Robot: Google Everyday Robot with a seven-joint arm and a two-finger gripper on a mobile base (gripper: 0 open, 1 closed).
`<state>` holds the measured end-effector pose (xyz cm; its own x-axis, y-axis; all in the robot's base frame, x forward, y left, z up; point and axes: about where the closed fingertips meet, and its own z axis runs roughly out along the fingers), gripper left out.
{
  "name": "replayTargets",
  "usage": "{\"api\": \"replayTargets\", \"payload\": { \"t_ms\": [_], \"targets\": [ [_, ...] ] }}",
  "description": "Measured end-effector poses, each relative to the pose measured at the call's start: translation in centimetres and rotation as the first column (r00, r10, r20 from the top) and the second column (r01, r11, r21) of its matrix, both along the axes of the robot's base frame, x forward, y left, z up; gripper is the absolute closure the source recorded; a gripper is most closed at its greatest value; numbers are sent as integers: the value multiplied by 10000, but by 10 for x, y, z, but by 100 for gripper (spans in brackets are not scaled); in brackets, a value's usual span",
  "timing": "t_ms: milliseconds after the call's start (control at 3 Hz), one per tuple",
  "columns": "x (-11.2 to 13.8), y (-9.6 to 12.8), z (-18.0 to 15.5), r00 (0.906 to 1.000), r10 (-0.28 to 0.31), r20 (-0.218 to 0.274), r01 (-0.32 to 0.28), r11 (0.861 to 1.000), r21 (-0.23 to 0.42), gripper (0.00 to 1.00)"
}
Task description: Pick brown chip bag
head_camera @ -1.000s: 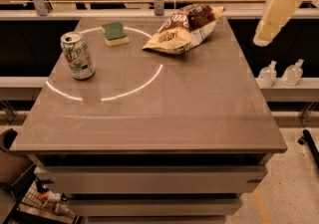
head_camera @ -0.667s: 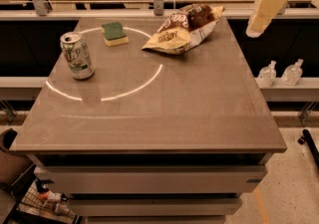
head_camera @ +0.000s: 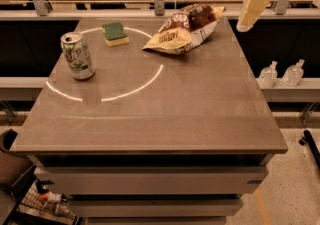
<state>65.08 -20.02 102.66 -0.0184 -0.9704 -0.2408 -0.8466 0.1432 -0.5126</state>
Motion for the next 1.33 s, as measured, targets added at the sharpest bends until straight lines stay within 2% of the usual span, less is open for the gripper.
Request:
{"api": "replayTargets", "payload": {
  "t_ms": [333, 667, 1333],
  "targets": [
    [15, 28, -14, 9938, 1110, -32, -1102, 9893, 957, 0],
    [17, 29, -15, 9940, 1090, -50, -1081, 9898, 933, 0],
    [50, 90, -45, 9890, 1469, 167, -1479, 9816, 1211, 0]
  ]
}}
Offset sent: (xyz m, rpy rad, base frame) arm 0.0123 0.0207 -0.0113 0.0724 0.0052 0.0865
